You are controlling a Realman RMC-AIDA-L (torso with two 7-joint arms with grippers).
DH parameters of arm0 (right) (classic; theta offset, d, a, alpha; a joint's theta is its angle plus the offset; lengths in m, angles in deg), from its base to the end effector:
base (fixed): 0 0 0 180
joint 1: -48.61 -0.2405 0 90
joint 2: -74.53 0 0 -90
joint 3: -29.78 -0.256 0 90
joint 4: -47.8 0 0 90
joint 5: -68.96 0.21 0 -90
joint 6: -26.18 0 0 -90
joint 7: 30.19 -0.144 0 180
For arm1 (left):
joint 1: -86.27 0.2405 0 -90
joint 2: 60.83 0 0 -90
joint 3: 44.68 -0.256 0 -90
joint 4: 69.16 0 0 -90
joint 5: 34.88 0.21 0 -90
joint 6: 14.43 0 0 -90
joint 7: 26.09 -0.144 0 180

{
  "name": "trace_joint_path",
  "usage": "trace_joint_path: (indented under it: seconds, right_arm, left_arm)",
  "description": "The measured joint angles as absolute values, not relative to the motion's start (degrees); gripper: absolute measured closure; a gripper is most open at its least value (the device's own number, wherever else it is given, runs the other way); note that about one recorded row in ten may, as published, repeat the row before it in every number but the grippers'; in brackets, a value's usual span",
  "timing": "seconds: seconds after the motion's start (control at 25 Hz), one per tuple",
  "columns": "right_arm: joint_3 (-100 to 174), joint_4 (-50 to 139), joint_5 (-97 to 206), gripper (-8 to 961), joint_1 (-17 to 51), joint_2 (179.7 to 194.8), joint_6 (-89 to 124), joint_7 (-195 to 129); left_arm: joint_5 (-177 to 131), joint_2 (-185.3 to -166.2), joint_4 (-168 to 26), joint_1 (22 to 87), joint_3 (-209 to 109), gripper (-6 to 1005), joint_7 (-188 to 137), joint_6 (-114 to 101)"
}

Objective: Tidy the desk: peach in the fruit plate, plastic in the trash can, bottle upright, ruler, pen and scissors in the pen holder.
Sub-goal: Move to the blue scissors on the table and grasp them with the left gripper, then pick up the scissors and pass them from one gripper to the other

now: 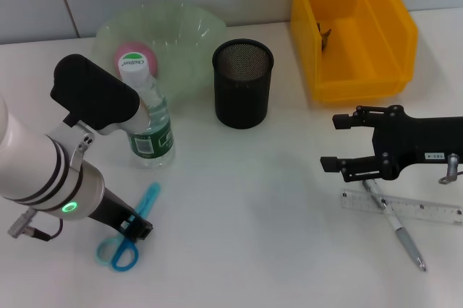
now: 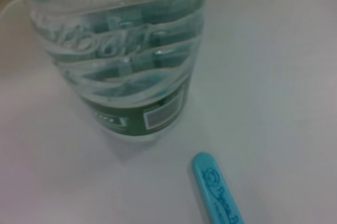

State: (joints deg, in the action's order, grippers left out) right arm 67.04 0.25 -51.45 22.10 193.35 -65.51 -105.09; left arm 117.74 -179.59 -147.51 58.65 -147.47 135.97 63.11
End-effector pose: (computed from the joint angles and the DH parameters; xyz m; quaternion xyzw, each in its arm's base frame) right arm 0.2827 0.3209 0.0300 -0.9574 0.1543 0.1742 0.1708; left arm -0.1961 0.3186 -0.0611 -0.8980 -0.3223 0.2264 0.1963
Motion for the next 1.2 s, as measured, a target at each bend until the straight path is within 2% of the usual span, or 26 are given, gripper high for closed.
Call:
trace_joint_path:
  seconds: [0.68, 0.92, 1.0, 1.2]
  right_arm:
    - [67.04, 0.25, -51.45, 107, 21.87, 193.36, -65.48, -105.1]
    - [67.04, 0.05, -51.43, 107, 21.55, 193.31, -65.54, -105.33]
    - [66.85, -0.17, -51.26, 107, 21.54, 193.3, -65.72, -105.48]
    - [66.38, -0.43, -49.72, 107, 21.53, 192.74, -66.06, -105.47]
  left_arm:
    - [116.85, -179.66, -150.6, 58.61, -147.49, 768, 133.94, 66.25]
    - [116.88, -179.66, -152.67, 58.99, -147.49, 768, 134.16, 66.59]
    - [117.16, -179.64, -162.18, 61.83, -147.93, 768, 134.23, 67.67]
    - [117.02, -179.58, -167.08, 63.48, -148.5, 768, 134.22, 67.74]
